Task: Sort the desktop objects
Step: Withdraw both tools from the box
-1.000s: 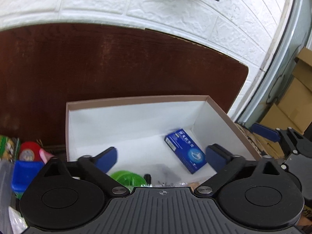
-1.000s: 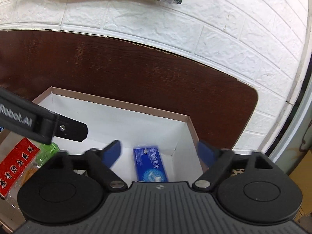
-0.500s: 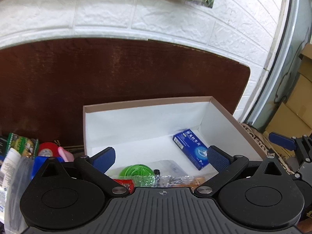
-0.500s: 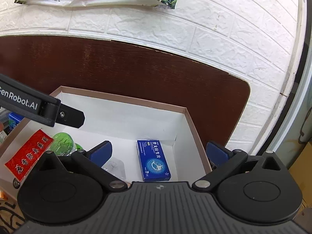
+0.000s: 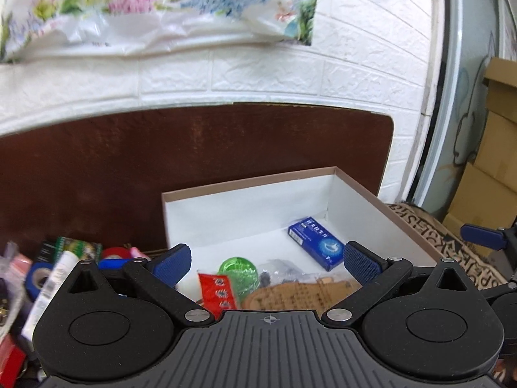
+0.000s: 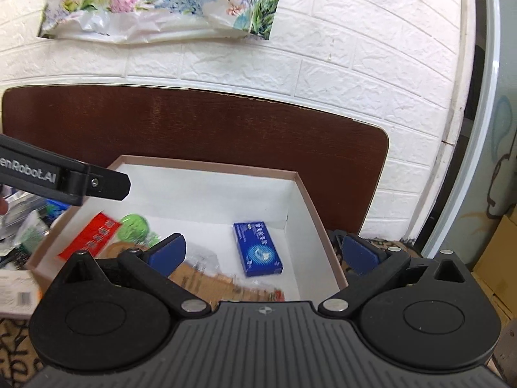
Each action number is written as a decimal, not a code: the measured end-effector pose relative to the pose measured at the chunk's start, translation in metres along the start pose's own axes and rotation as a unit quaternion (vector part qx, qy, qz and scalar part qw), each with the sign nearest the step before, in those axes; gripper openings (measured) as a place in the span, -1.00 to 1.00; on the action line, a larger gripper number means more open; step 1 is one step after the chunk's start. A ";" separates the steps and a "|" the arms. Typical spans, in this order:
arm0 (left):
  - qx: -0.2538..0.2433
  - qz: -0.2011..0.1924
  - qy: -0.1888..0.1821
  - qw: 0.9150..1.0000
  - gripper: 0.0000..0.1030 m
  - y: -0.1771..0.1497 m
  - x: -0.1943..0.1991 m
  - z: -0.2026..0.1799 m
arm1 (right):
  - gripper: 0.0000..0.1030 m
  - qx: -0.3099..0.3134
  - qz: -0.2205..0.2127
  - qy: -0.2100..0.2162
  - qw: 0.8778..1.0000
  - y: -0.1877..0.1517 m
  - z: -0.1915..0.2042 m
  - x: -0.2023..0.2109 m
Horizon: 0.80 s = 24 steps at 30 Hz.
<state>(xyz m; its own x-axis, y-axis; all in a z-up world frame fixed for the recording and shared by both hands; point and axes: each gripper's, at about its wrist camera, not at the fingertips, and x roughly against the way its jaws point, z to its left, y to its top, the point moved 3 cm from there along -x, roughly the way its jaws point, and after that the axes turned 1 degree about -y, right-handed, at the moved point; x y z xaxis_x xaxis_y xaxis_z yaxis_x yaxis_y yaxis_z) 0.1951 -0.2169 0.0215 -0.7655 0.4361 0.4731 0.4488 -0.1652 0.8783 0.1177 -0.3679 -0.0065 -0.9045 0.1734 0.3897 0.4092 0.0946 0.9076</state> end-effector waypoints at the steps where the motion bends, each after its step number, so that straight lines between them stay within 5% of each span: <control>1: -0.002 -0.004 0.003 1.000 1.00 -0.003 0.007 -0.002 | 0.99 0.001 -0.001 0.000 1.000 -0.003 0.000 0.007; 24: -0.019 0.003 0.017 1.000 1.00 -0.082 0.108 -0.034 | 0.99 -0.008 0.001 0.014 1.000 -0.059 0.008 0.112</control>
<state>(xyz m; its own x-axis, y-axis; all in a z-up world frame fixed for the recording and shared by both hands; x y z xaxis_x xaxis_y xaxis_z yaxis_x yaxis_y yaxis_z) 0.0600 -0.1861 0.0027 -0.7780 0.4057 0.4797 0.4355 -0.2020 0.8772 -0.0064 -0.3459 -0.0176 -0.9066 0.1451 0.3962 0.4097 0.0777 0.9089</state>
